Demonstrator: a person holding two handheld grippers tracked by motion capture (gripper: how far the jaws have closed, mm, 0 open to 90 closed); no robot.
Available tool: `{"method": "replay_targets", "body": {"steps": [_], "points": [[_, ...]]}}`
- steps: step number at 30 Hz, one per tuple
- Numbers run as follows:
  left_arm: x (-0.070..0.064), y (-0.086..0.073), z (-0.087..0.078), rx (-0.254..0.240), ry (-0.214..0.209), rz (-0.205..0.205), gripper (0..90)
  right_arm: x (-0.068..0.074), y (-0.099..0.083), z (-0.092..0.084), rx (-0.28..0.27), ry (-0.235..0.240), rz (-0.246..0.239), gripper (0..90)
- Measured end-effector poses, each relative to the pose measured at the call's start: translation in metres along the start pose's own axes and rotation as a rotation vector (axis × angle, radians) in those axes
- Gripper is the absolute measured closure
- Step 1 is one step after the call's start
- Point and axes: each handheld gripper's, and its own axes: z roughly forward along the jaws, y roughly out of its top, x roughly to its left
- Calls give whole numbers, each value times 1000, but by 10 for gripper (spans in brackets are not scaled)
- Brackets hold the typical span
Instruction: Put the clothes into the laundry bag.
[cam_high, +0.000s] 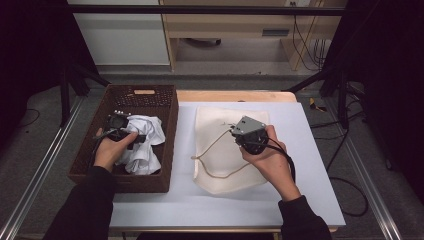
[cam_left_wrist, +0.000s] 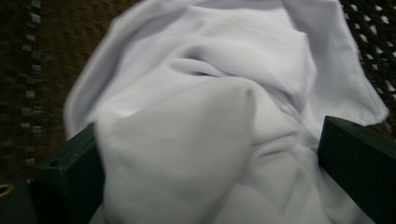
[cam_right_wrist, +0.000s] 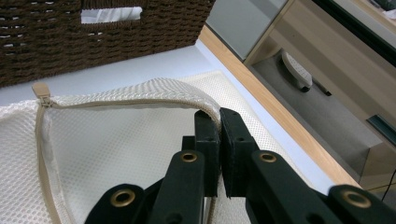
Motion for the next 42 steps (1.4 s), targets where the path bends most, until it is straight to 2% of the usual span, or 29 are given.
{"method": "replay_targets", "body": {"steps": [1, 6, 11, 12, 15, 16, 17, 18, 20, 21, 22, 24, 30, 32, 33, 36, 40, 42], "points": [[-2, 1, 4, 30, -43, 18, 6, 0, 0, 1, 5, 0, -1, 867], [-4, 2, 14, 58, -56, 45, 0, 2, 0, 2, 4, 3, -7, 869], [-5, 1, 18, 68, -48, 46, 0, 3, 1, 2, 9, 5, -15, 870], [-5, 2, 19, 86, -35, 59, 5, 3, 1, 2, 9, 6, -16, 870], [-6, 3, 20, 100, -24, 67, 48, 4, 1, 2, 9, 7, -15, 870], [-5, 3, 20, 106, -18, 69, 89, 4, 1, 2, 10, 7, -16, 870], [-5, 3, 19, 109, -4, 70, 173, 5, 1, 2, 11, 6, -17, 870], [-5, 3, 19, 112, 1, 75, 173, 5, 1, 2, 11, 6, -17, 870], [-5, 3, 19, 118, 4, 73, 282, 4, 1, 2, 10, 5, -20, 870], [-5, 4, 18, 121, 6, 74, 282, 4, 1, 2, 10, 5, -20, 870], [-4, 4, 17, 124, 3, 71, 324, 4, 1, 2, 10, 4, -20, 870], [-2, 5, 16, 124, -7, 66, 438, 5, 1, 2, 12, 5, -20, 870], [-3, 7, 12, 121, -6, 81, 528, 4, 1, 2, 13, 10, -20, 871], [-5, 8, 9, 118, 0, 95, 537, 3, 0, 2, 12, 9, -19, 871], [-6, 10, 5, 108, 12, 121, 552, 2, 0, 1, 11, 7, -14, 871], [-8, 12, 0, 86, 31, 143, 564, 0, -1, 1, 11, 7, -9, 872], [-7, 17, -14, 26, 39, 145, 566, 0, -1, 1, 12, 8, -11, 871], [-6, 18, -16, 15, 40, 146, 566, 0, -1, 1, 12, 9, -14, 872]]}}
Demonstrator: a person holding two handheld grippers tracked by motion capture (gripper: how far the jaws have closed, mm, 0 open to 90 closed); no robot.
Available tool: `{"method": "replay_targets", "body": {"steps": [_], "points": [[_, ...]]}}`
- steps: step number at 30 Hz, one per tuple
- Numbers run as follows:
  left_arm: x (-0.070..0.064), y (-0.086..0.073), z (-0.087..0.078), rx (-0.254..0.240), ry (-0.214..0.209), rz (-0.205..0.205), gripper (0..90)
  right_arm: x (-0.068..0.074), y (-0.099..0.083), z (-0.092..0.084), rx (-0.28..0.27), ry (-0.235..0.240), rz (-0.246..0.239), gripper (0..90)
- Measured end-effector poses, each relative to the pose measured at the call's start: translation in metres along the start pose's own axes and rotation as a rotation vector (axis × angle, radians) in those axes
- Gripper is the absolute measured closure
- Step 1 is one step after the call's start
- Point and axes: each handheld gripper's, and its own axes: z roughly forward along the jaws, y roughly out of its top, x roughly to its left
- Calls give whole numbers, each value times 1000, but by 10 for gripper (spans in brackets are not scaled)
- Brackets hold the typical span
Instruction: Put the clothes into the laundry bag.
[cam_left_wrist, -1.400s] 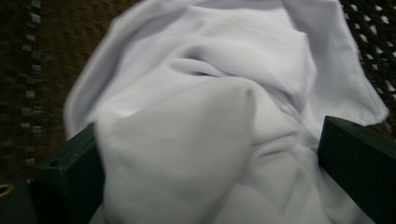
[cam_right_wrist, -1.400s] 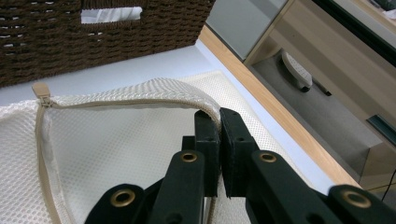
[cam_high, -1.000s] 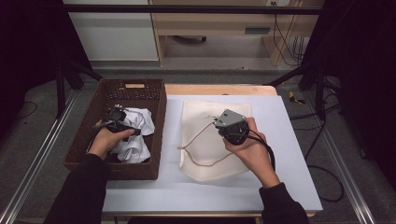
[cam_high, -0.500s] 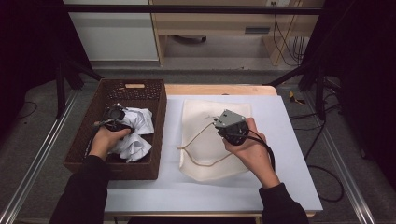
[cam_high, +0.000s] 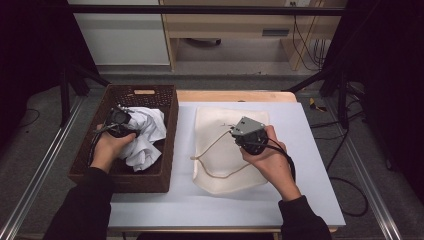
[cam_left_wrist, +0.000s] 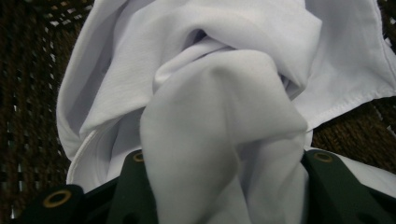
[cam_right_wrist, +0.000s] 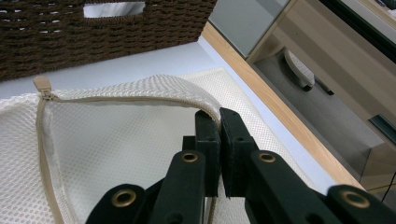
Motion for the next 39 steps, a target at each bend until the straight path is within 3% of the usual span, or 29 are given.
{"method": "replay_targets", "body": {"steps": [11, 20, 31, 39], "points": [[7, 9, -37, -109, 13, 3, 569, -2, -1, 0, 7, 0, 7, 873], [8, 20, -81, -206, 8, 16, 568, -9, -2, 0, 17, 43, 35, 873], [-1, 28, -97, -251, -14, 32, 566, -24, -2, 3, 43, 127, 65, 875], [-10, 29, -105, -268, -24, 61, 566, -27, -2, 4, 63, 149, 58, 874]]}}
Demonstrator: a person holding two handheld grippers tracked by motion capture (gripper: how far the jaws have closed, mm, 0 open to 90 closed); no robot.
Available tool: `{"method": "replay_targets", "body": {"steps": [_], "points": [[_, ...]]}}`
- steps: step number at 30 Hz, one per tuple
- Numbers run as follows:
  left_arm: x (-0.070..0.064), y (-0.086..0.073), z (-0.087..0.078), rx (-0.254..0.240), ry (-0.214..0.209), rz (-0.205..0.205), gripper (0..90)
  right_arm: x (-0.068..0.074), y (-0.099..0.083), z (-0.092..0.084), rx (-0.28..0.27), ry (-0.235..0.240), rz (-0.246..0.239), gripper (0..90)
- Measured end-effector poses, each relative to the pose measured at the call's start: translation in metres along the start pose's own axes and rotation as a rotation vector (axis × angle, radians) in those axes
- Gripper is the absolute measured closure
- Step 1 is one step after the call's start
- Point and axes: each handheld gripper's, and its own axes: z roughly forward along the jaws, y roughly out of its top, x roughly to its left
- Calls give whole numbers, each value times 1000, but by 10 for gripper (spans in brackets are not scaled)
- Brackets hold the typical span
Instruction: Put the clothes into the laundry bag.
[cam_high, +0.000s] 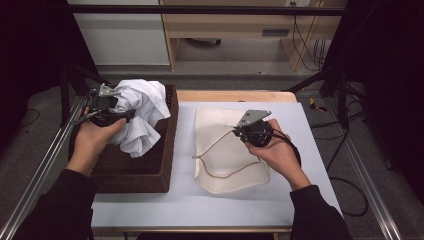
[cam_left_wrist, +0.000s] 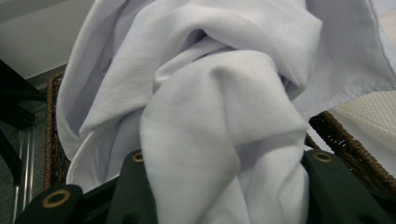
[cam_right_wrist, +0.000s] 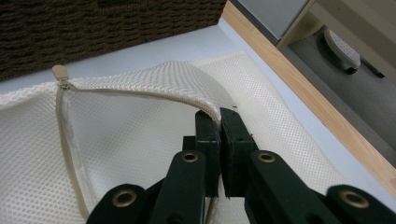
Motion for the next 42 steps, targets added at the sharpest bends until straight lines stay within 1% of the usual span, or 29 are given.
{"method": "replay_targets", "body": {"steps": [2, 6, 8, 9, 10, 13, 15, 19, 21, 22, 23, 25, 26, 27, 30, 33, 37, 42], "points": [[-2, 1, -2, -2, -3, 8, 566, 0, -1, 0, 1, 4, 3, 874], [-8, 2, -9, -21, -17, 13, 565, -2, -2, 0, 8, 7, 8, 874], [-12, 4, -13, -32, -30, 22, 565, -3, -3, -1, 7, 12, 15, 874], [-18, 6, -17, -41, -41, 33, 565, -5, -4, -2, 6, 16, 20, 874], [-18, 6, -17, -41, -41, 33, 565, -5, -4, -2, 6, 16, 20, 874], [-28, 9, -24, -62, -69, 51, 565, -7, -4, -3, 5, 21, 29, 874], [-38, 12, -30, -77, -89, 72, 565, -8, -4, -4, 5, 28, 33, 874], [-60, 17, -41, -96, -136, 123, 565, -9, -5, -5, 0, 36, 46, 874], [-69, 19, -44, -98, -151, 149, 564, -12, -7, -6, 1, 43, 59, 874], [-73, 19, -45, -99, -157, 158, 564, -12, -7, -6, 1, 43, 59, 874], [-77, 19, -46, -101, -162, 165, 565, -13, -8, -7, -7, 46, 69, 874], [-82, 19, -47, -109, -178, 168, 564, -14, -8, -7, -7, 49, 73, 874], [-87, 19, -49, -112, -193, 176, 564, -15, -9, -7, -8, 54, 78, 875], [-87, 19, -49, -112, -193, 176, 564, -16, -9, -7, -9, 56, 81, 875], [-96, 19, -51, -113, -203, 203, 563, -17, -9, -7, -10, 62, 93, 875], [-107, 18, -53, -120, -225, 215, 563, -21, -11, -5, -16, 78, 114, 875], [-122, 19, -60, -132, -244, 256, 563, -21, -10, -4, -17, 89, 127, 875], [-128, 18, -61, -135, -258, 270, 563, -21, -10, -3, -14, 86, 122, 875]]}}
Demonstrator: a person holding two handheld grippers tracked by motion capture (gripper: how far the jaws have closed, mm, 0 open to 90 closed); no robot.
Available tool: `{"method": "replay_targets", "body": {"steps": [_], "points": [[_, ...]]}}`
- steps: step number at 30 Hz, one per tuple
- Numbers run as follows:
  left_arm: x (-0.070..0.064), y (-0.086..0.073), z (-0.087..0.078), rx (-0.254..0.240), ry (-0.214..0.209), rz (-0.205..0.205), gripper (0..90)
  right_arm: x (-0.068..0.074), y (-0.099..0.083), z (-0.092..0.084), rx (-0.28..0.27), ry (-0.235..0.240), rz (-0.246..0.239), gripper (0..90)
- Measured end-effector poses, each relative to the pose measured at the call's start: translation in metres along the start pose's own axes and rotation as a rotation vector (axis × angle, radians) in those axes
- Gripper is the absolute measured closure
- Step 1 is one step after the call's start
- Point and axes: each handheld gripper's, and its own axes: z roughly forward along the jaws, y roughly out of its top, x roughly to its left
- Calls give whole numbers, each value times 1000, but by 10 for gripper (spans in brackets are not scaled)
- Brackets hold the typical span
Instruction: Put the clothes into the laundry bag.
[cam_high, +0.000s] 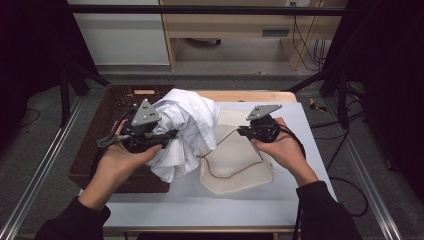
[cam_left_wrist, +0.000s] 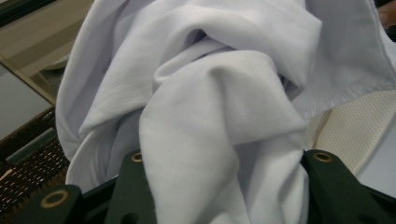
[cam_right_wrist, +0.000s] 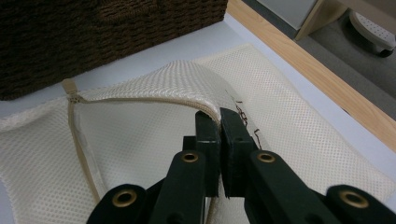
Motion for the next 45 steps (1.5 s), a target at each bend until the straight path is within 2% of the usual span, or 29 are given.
{"method": "replay_targets", "body": {"steps": [10, 20, 24, 31, 45], "points": [[-9, -4, 9, 6, -26, 5, 562, -1, 0, 2, 2, 2, 3, 875], [-29, -1, 3, -30, -71, 28, 562, -7, -2, 4, -3, 7, 33, 876], [-38, -3, 5, -17, -94, 59, 562, -9, -2, 4, -7, 8, 43, 877], [-50, -9, 8, -18, -126, 58, 561, -11, -3, 3, -7, 12, 46, 876], [-59, -18, 27, 11, -157, 60, 560, -13, -2, 3, -7, 12, 59, 877]]}}
